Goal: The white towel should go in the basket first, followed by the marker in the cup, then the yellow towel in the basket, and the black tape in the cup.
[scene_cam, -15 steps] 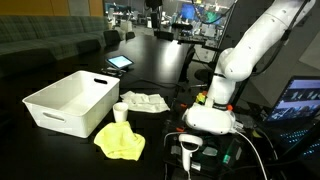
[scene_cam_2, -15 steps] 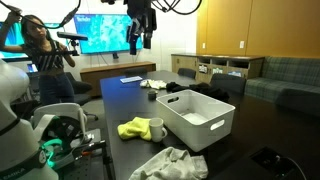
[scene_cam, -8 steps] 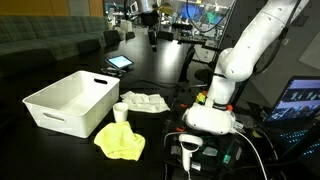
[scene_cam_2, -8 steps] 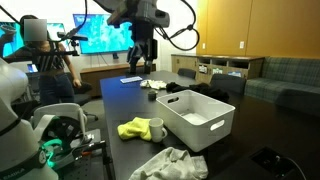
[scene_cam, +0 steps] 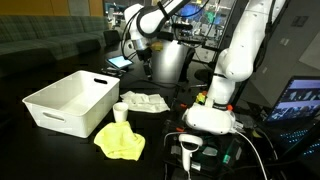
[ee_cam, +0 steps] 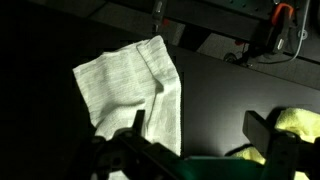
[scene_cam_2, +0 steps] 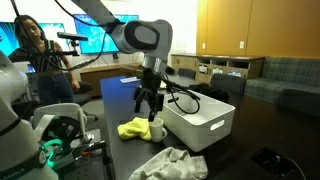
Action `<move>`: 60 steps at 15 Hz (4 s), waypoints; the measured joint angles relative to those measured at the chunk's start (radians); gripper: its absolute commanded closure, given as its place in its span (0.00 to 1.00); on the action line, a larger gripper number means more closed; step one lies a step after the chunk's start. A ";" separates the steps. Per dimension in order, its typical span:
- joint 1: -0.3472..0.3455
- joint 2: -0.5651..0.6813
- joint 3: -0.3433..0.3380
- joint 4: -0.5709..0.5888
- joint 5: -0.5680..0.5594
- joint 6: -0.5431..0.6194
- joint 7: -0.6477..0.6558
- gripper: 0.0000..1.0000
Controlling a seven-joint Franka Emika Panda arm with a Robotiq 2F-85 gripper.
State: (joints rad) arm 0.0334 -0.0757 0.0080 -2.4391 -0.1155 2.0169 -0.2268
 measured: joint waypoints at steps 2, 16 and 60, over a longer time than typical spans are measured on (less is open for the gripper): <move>-0.006 0.058 -0.011 -0.022 0.019 0.046 -0.027 0.00; -0.035 0.412 -0.015 -0.069 0.018 0.324 -0.076 0.00; 0.089 0.330 -0.394 -0.088 -0.350 0.772 0.246 0.87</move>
State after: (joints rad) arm 0.1223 0.2548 -0.3860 -2.5266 -0.4655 2.7890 0.0190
